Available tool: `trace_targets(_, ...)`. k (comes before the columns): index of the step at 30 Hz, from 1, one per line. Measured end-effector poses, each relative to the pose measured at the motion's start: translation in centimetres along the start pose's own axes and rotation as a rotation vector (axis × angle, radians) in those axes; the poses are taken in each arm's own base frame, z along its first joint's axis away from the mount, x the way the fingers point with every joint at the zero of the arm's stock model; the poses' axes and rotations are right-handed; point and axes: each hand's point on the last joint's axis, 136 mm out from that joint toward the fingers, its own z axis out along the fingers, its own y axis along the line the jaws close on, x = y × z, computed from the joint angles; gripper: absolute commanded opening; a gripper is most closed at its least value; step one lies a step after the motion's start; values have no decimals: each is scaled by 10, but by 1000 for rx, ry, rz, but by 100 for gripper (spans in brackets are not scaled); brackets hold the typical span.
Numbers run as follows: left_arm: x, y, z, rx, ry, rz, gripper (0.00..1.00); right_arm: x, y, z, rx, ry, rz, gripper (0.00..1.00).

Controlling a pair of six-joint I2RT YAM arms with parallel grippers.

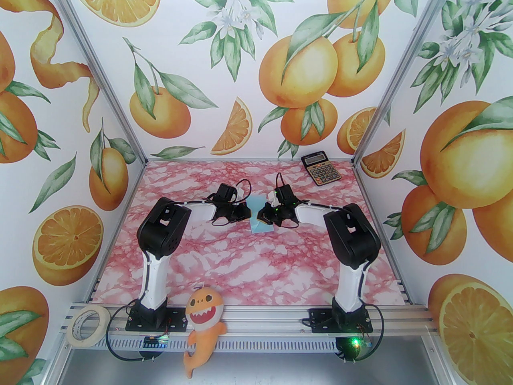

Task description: Fold a paper plane with a square sheet of paper (fold left side to right side)

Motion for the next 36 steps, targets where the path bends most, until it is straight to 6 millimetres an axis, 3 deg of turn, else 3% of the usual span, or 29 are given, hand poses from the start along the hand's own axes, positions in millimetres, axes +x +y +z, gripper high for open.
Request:
trace_targets(8,0,-1,0,-1,3,1,0,1,-19,5,78,-1,0,1)
trace_targets(18,0,-1,0,-1,4,15,0,1,-20,5,84,-5,-15,0)
trace_targets(22,-1,-4,-1,-1,9,26,31,1,-20,5,84,-5,-18,0)
trace_targets(25,-4,-9,-7,-14,3,40,40,1,-20,5,84,-5,-19,0)
trace_targets(29,-7,-16,-24,-37,-11,54,40,1,-20,5,84,-5,-19,0)
trace_targets(33,-12,-36,-42,-13,-39,89,30,1,-20,5,84,-5,-19,0)
trace_targets(36,-2,-49,-43,14,-24,109,20,1,-20,5,84,-5,-19,0)
